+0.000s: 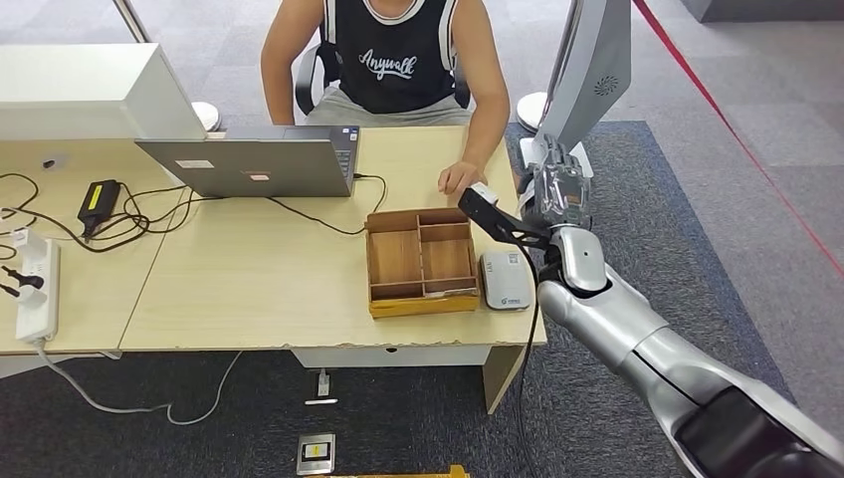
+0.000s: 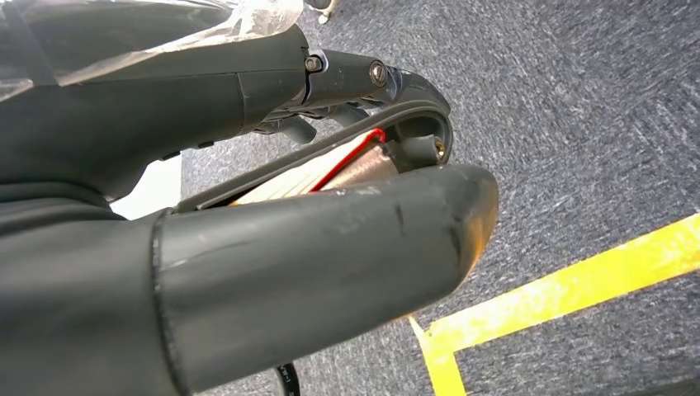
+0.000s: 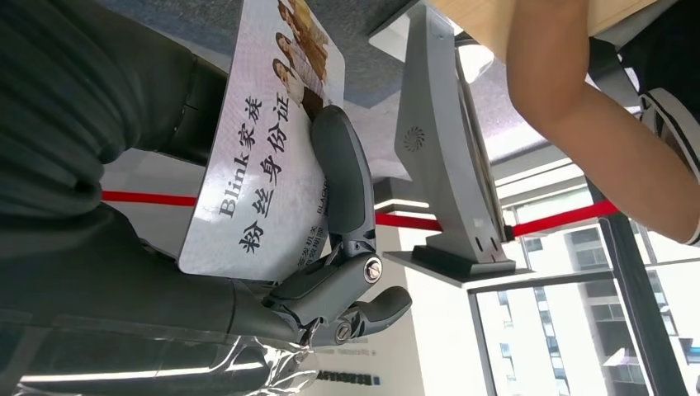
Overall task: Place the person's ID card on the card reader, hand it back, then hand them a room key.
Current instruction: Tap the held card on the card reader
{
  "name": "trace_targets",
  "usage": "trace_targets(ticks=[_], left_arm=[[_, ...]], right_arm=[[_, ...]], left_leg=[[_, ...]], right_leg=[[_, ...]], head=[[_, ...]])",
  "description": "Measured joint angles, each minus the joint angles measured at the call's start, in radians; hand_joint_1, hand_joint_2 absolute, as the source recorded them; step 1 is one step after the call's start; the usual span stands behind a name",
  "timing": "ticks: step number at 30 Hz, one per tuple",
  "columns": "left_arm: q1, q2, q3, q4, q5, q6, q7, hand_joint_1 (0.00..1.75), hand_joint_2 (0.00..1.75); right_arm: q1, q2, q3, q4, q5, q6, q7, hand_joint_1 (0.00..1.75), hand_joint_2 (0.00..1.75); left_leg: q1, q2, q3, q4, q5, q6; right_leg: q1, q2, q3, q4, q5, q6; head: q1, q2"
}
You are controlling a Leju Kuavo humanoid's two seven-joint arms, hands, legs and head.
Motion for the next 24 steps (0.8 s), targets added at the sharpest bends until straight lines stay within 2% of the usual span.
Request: trace_targets(ticks=[13,24], left_arm=[[0.003,0.001,0.0,0.0,0.009,0.016,-0.001,0.0,0.0],[0.005,0.001,0.0,0.0,0.022,0.027,-0.009,0.0,0.0]], right_arm=[[0.03,-0.042,-0.009,-0.06,-0.005,0.006,0.004,1.68,1.75],[0.081,-0.033,-0.013,-0.03,-0.073,0.002,-0.092,1.72,1.75]], left_leg=[[0.0,0.0,0.0,0.0,0.0,0.0],[0.001,0.0,-0.001,0.0,0.0,0.0]], right_leg=[[0.0,0.0,0.0,0.0,0.0,0.0],[0.001,0.0,0.0,0.0,0.0,0.0]], head=[[0.0,0.0],[0.0,0.0]])
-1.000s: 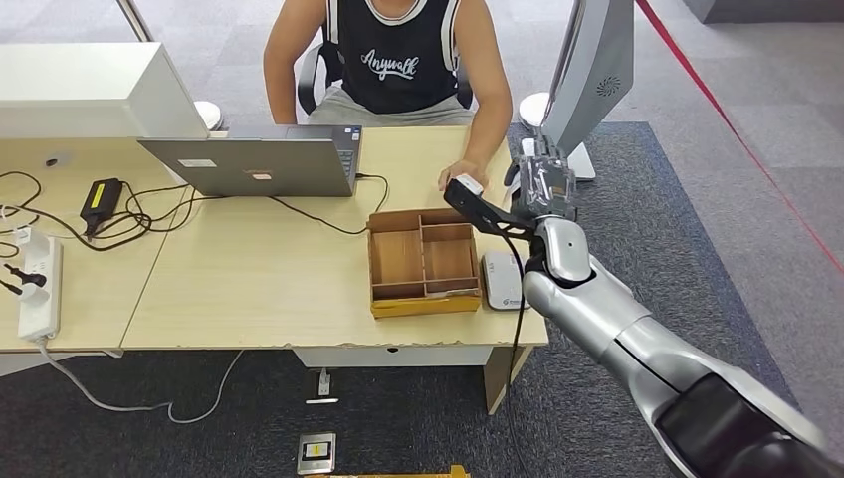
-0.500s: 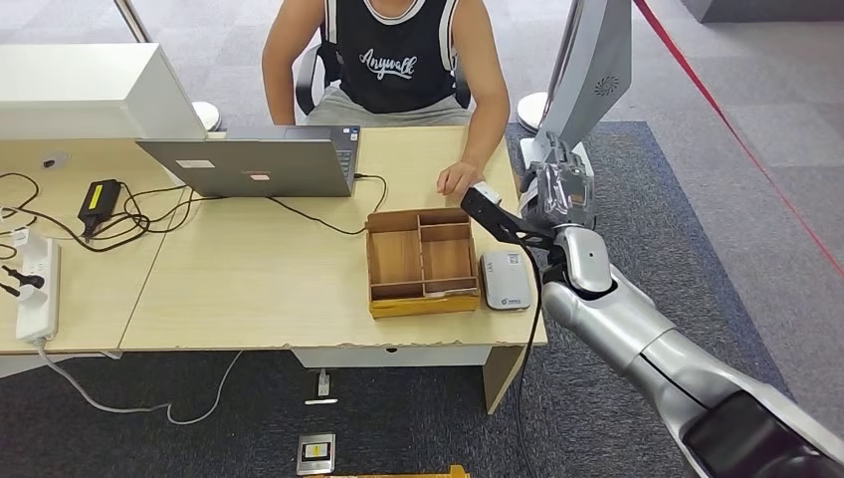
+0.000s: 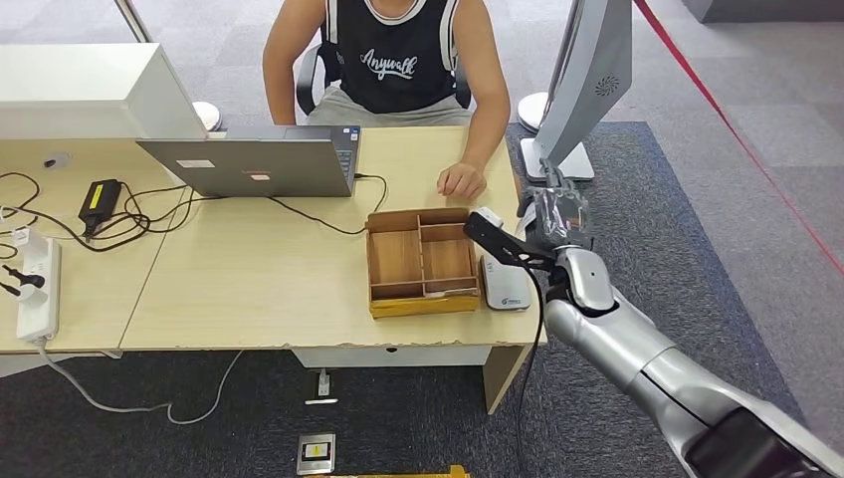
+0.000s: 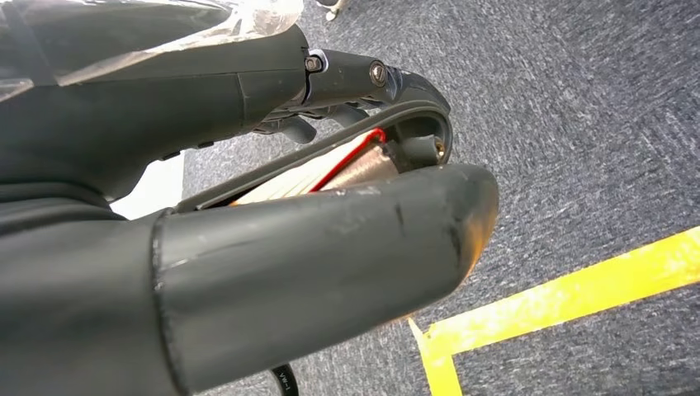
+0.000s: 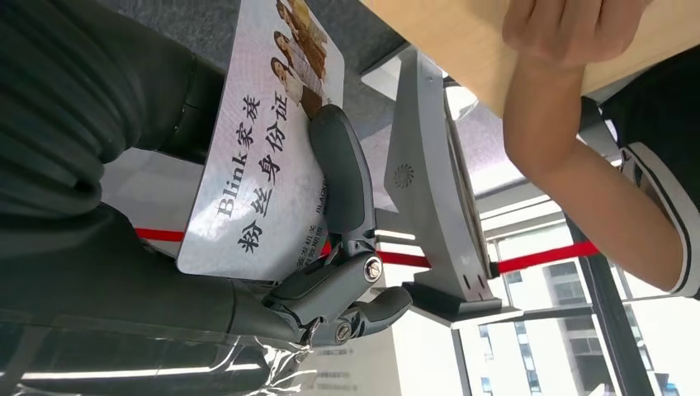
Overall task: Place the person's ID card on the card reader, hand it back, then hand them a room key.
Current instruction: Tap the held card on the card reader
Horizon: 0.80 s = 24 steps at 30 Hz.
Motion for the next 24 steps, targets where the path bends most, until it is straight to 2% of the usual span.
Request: trace_targets(ticks=[5,17,24], left_arm=[[0.0,0.0,0.0,0.0,0.004,0.0,-0.002,0.0,0.0],[0.0,0.0,0.0,0.0,0.01,0.0,-0.002,0.0,0.0],[0.0,0.0,0.0,0.0,0.008,-0.001,-0.003,0.0,0.0]], right_arm=[[0.015,0.03,0.006,0.058,-0.026,-0.003,-0.043,1.72,1.75],[0.018,0.088,0.021,0.176,-0.056,0.011,-0.07,1.74,1.75],[0.021,0.104,0.03,0.228,-0.064,0.015,-0.075,1.74,1.75]], left_leg=[[0.0,0.0,0.0,0.0,0.0,0.0],[0.0,0.0,0.0,0.0,0.0,0.0],[0.0,0.0,0.0,0.0,0.0,0.0]], right_leg=[[0.0,0.0,0.0,0.0,0.0,0.0],[0.0,0.0,0.0,0.0,0.0,0.0],[0.0,0.0,0.0,0.0,0.0,0.0]], head=[[0.0,0.0],[0.0,0.0],[0.0,0.0]])
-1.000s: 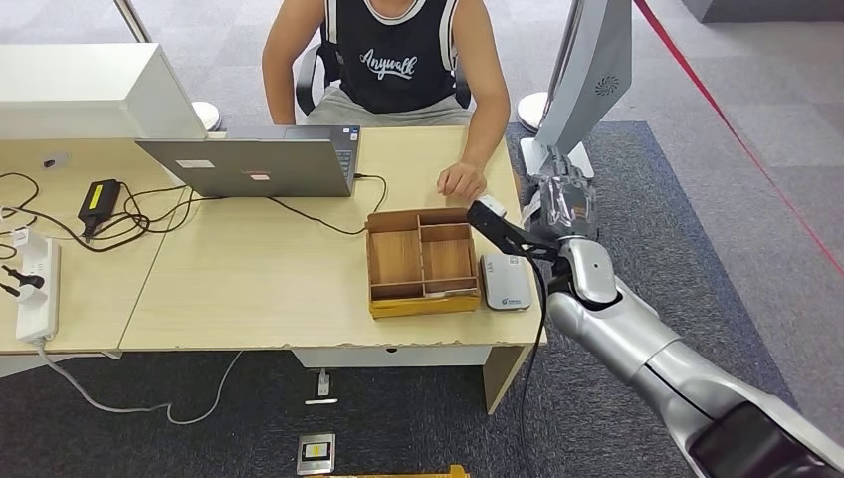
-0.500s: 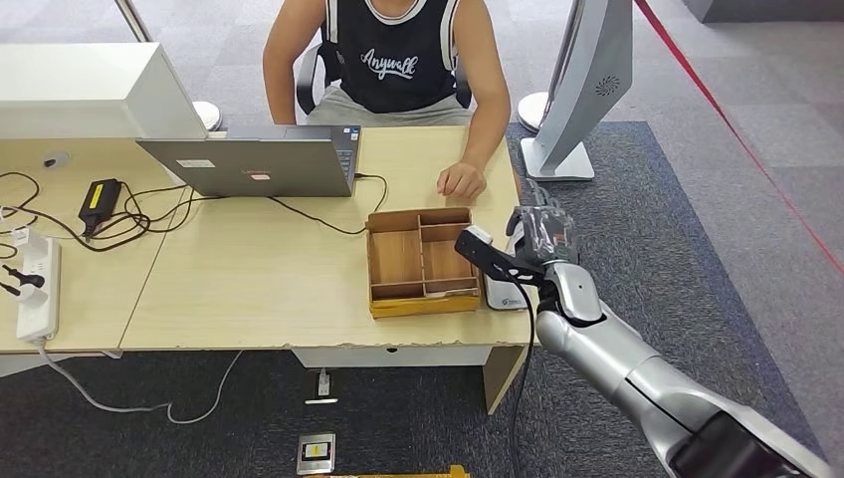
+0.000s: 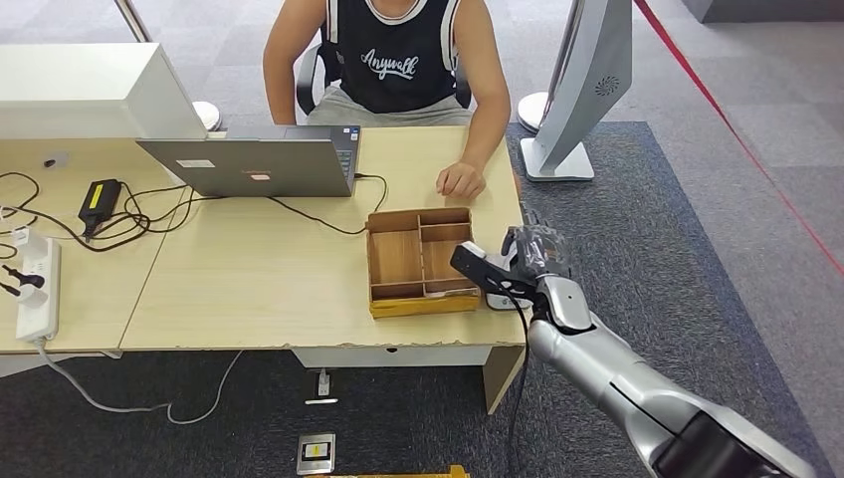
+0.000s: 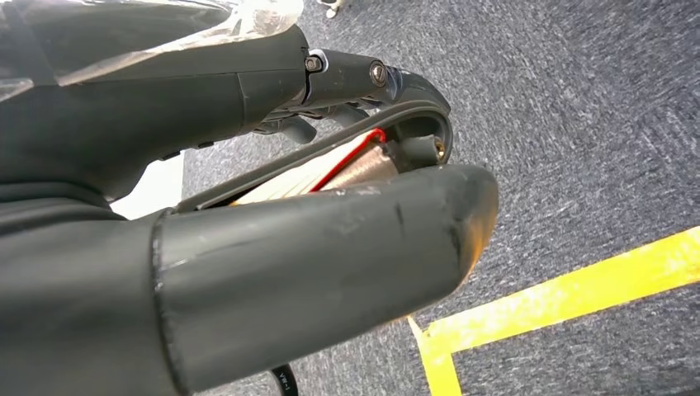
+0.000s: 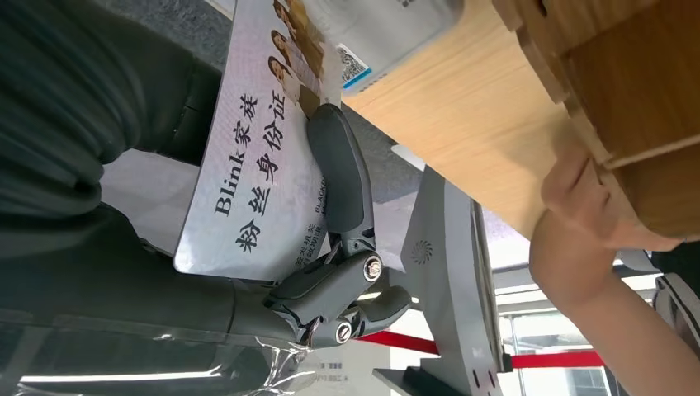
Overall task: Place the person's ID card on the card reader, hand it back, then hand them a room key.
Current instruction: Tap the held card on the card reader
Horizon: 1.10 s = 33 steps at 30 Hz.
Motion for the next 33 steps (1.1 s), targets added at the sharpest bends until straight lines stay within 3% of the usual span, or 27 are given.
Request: trace_targets(ticks=[33], left_arm=[[0.0,0.0,0.0,0.0,-0.009,0.0,0.005,0.0,0.0]], right_arm=[[0.023,0.014,0.009,0.101,-0.052,0.01,-0.01,1.73,1.75]], left_leg=[[0.0,0.0,0.001,0.0,0.0,0.0]], right_leg=[[0.0,0.0,0.0,0.0,0.0,0.0]], head=[[0.0,0.0]])
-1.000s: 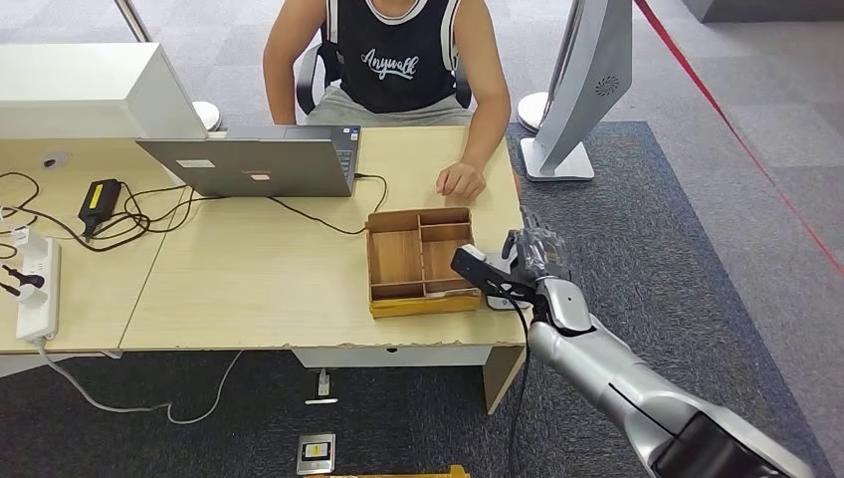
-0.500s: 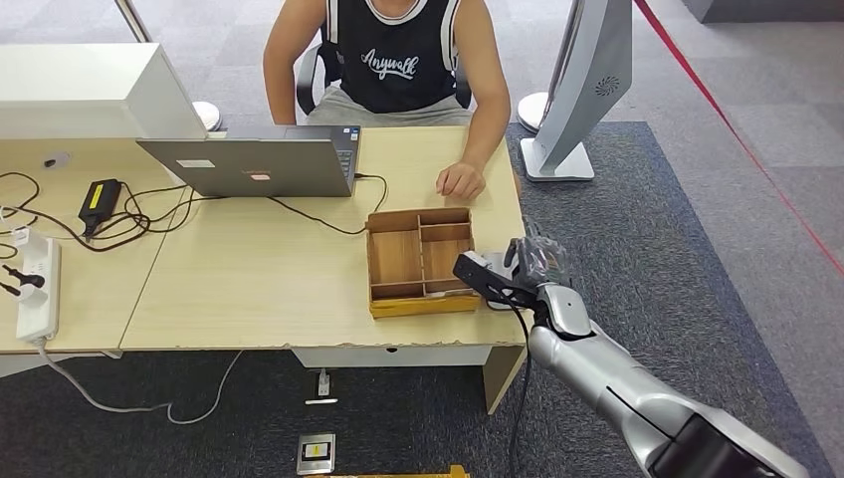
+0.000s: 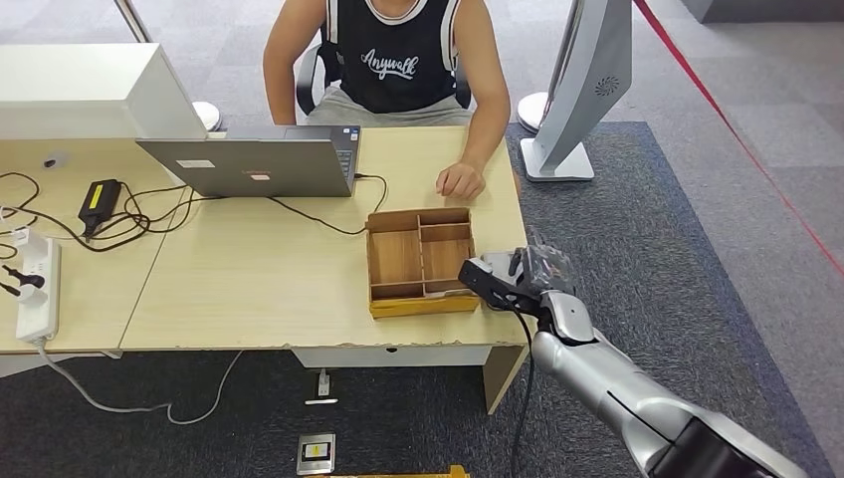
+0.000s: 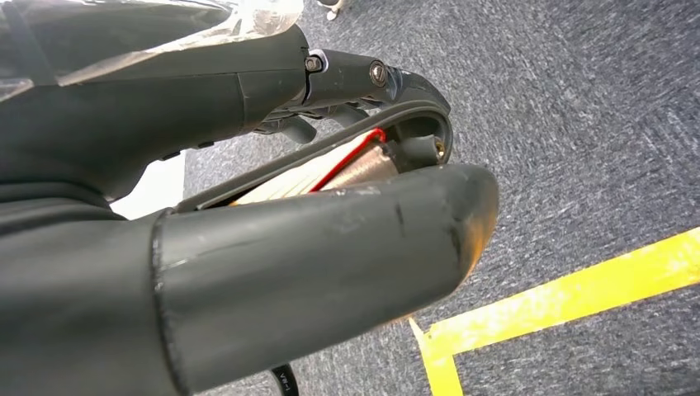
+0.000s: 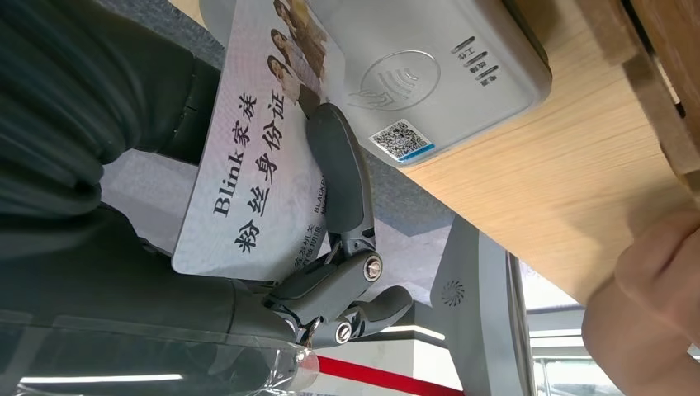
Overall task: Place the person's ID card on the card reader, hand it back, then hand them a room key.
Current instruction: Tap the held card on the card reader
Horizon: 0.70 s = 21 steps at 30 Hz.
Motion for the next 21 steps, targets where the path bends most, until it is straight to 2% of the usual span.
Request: trace_targets(ticks=[21], left_arm=[[0.0,0.0,0.0,0.0,-0.002,0.007,-0.006,0.0,0.0]], right_arm=[[0.002,0.0,0.001,0.015,-0.029,-0.015,-0.005,1.71,1.75]], left_leg=[[0.0,0.0,0.002,0.0,0.0,0.0]], right_leg=[[0.0,0.0,0.001,0.0,0.0,0.0]], head=[[0.0,0.0]])
